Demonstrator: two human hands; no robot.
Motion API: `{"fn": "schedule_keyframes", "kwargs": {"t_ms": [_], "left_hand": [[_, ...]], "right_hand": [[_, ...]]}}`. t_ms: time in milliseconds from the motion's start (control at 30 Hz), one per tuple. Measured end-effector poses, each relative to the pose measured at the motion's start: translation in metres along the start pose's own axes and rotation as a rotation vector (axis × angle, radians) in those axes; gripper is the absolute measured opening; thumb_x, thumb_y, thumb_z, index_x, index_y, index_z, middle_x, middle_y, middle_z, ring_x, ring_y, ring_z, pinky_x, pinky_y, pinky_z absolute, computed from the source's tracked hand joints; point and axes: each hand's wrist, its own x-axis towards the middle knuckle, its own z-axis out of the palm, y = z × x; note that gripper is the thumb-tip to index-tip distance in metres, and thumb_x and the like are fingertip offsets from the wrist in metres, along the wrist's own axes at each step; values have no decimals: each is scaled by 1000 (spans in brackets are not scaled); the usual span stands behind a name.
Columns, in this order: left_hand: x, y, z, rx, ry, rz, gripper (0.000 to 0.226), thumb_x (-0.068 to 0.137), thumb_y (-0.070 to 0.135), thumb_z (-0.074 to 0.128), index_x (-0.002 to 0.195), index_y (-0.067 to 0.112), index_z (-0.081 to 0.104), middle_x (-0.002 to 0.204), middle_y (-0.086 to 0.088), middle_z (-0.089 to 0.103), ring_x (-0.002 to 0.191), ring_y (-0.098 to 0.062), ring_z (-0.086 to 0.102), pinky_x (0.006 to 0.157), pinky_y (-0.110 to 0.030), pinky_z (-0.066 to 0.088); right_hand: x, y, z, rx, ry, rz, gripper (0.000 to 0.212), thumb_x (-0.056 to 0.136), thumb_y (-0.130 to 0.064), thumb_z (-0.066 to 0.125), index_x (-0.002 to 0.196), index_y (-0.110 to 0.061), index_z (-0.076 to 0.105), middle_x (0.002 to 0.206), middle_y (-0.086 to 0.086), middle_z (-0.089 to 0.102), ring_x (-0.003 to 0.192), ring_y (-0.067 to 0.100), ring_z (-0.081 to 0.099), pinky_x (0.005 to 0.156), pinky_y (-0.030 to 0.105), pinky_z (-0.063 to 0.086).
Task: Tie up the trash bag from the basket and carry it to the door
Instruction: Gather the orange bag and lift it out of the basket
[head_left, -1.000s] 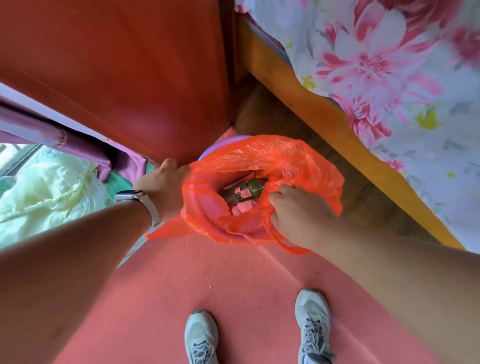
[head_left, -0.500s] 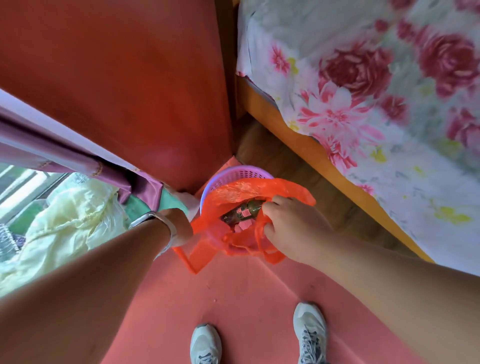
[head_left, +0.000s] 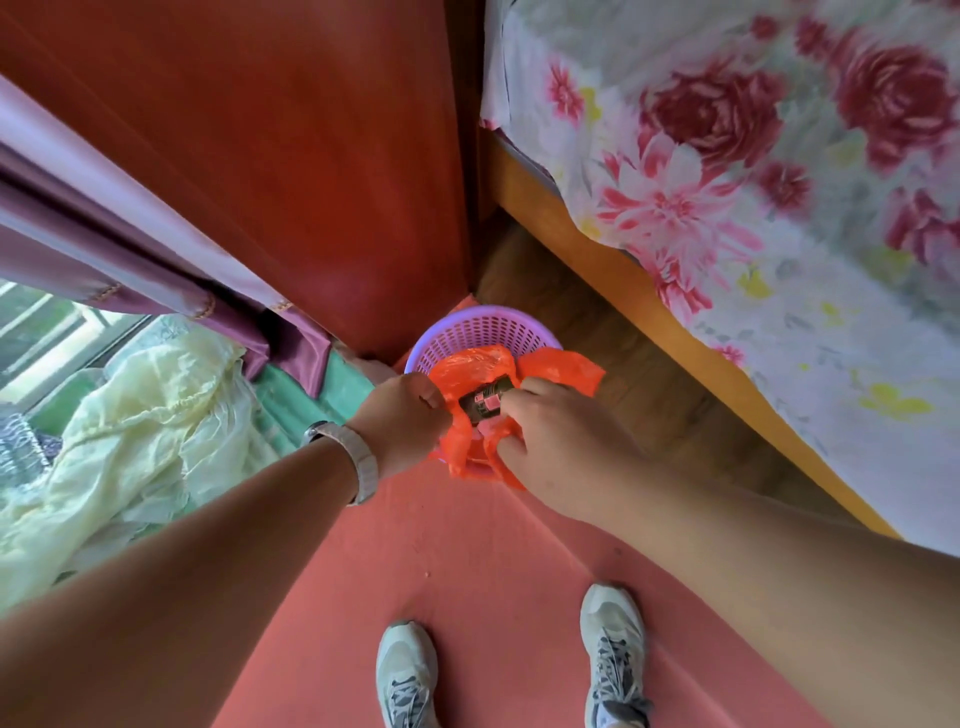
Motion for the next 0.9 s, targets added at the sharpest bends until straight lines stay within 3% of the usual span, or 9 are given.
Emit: {"fn": "schedule_keyframes", "kwargs": {"t_ms": [133,233,400,533,667,767,900], "left_hand": [[-9,18,-14,-144,-16,17,19,78,7,57,78,24,66,67,-5,68,66,-18,66,66,-27,53],[-18,39,-34,-398,68,49,24,77,-1,56,91,16,66,70,-9,66,65,-20,64,69,-30,51],[-44,71,-59,-500,128,146,21,72,7,58,85,21,65,79,-14,70,71,-24,64,59,-33,50],[-74,89,-81,-580,191,175,20,79,-4,58,92,10,66,84,-15,72,74,-18,66,64,-25,51],[-109,109,-118,-647,224,256,15,84,-2,58,94,7,65,79,-9,73,66,-10,67,52,-19,48],[-137,129,-152,-663,232,313,16,86,0,57,94,11,64,88,-7,75,82,-15,70,64,-27,55],[-181,166,-201,-674,229,394,21,87,-5,54,91,13,63,93,-8,74,82,-13,69,69,-20,49]], "right_hand": [[2,-7,-17,69,86,39,13,96,-23,50,86,-15,50,99,4,56,91,26,56,71,38,44],[4,-10,-32,180,161,91,17,98,-22,50,92,-9,59,93,1,60,88,24,59,75,39,48],[1,-25,-59,330,288,109,15,99,-25,50,99,-15,61,95,5,67,90,24,61,79,40,50],[-6,-40,-90,353,388,60,12,100,-24,51,92,-20,59,86,-2,65,83,18,61,72,34,48],[-17,-59,-138,362,494,4,13,98,-20,54,87,-19,61,67,-12,54,65,5,52,60,23,37],[-34,-81,-180,362,537,-21,13,98,-20,54,86,-21,61,62,-16,51,61,-1,50,57,17,35],[-66,-116,-237,358,565,-70,14,98,-17,54,87,-19,61,62,-29,54,54,-2,48,51,12,30]]}}
